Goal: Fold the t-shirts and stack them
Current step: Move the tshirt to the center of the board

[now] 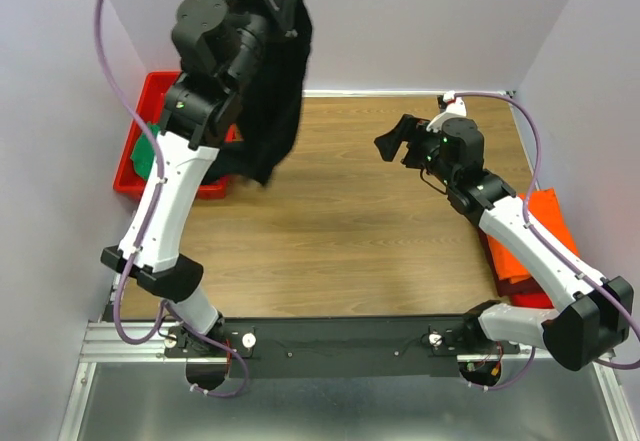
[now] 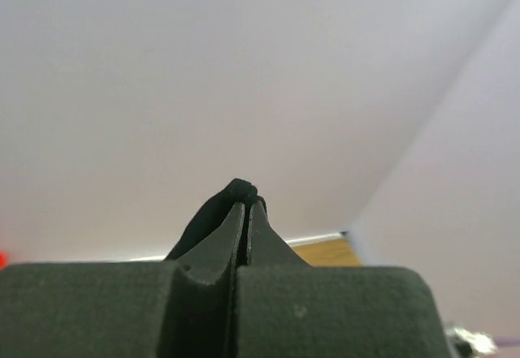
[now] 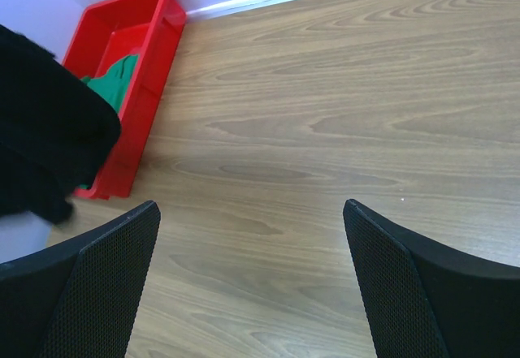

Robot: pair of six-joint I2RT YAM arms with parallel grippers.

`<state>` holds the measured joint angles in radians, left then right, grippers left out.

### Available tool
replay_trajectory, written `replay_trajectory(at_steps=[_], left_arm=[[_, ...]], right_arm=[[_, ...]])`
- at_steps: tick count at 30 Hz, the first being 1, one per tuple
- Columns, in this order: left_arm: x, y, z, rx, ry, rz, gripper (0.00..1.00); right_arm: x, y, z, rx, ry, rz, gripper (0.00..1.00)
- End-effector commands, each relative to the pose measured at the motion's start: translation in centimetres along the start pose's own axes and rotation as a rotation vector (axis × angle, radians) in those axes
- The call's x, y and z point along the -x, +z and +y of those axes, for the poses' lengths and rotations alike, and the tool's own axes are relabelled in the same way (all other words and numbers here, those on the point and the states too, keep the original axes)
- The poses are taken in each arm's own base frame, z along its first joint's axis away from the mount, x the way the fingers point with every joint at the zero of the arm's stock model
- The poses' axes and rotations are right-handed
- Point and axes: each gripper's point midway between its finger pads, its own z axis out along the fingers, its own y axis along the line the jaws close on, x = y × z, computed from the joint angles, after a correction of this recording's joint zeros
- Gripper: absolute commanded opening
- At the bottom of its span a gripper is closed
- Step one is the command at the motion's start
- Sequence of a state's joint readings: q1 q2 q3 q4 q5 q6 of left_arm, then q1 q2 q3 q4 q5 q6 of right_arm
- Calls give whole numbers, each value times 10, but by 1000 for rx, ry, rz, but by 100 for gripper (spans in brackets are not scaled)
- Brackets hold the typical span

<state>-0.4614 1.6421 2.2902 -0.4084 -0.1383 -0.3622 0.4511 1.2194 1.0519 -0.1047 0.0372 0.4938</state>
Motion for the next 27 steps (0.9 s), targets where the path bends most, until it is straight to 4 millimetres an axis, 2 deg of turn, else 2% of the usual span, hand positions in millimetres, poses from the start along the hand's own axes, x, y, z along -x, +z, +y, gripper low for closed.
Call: replay_trajectory(at_steps=[1,3,4,6,7,8,11,13,15,16,17,18,19,20,21,22,23,24,25,26,27], left_arm=[[-64,27,-45,-131,45,102,0],[-98,35,-60,-194,25,177,0],[-137,41,-72,-252,11,259,5],[-178,48,-74,-276,-3,346,24],[-200,50,-73,-286,-9,394,32],[-230,53,-70,-290,-15,458,42],[-275,53,-48,-211,3,552,47],[-281,52,-32,-140,16,560,48],[-276,46,-1,-23,25,557,48],[-286,43,13,26,22,579,48],[-280,37,29,94,29,576,47],[-301,25,49,154,25,625,47],[-288,17,67,212,15,603,46],[-311,0,86,263,4,660,44],[-294,1,89,265,-5,622,43],[-301,-16,106,301,-12,636,41],[-302,-24,116,328,-19,635,41],[-303,-32,121,340,-21,635,41],[-324,-52,134,372,-20,680,41],[-314,-58,137,371,-31,652,41],[-317,-65,139,376,-34,656,41]], right_arm=[[13,1,1,-12,-19,-40,100],[13,1,-2,-22,-18,-43,100],[12,2,-3,-29,-17,-42,100],[12,2,-6,-43,-17,-46,100],[11,2,-8,-51,-16,-47,100],[11,1,-10,-63,-16,-51,100],[4,2,-16,-78,-25,-35,100],[-4,3,-20,-88,-29,-14,100],[-21,9,-23,-84,-36,42,100],[-28,11,-24,-83,-36,61,100],[-42,12,-29,-88,-32,100,100],[-51,15,-32,-95,-26,122,100],[-69,17,-42,-124,-10,167,100],[-78,17,-46,-136,-2,190,100],[-89,17,-50,-146,5,218,100],[-102,18,-57,-175,24,250,100],[-111,16,-63,-196,33,271,99],[-130,12,-73,-223,41,314,98],[-140,9,-77,-233,53,335,96],[-149,5,-79,-240,66,355,95],[-162,0,-84,-252,73,381,92]])
